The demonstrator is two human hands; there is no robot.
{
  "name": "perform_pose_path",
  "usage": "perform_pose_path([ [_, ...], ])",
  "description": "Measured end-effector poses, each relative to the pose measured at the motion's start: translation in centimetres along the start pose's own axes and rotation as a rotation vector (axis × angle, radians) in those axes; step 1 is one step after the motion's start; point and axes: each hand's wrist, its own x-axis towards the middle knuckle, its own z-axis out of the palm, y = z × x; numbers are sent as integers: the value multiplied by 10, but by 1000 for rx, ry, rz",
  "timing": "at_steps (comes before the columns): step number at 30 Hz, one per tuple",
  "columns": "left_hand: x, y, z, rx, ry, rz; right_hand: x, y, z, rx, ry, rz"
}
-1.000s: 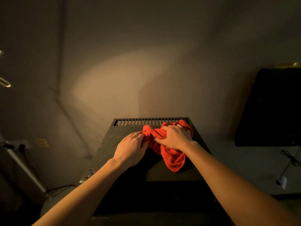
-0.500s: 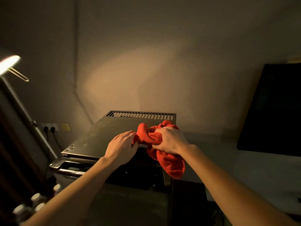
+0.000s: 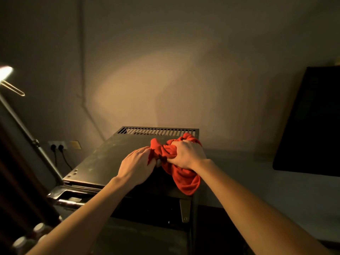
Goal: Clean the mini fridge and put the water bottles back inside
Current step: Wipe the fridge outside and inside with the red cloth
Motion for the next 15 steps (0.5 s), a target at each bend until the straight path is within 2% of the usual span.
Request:
perform_pose_path([
  [5,12,-13,12,-27,-5,6,21,5,6,-32,-9,44],
  [15,-6,8,7,14,40,-53,10,13,-5,-9,-15,-83],
])
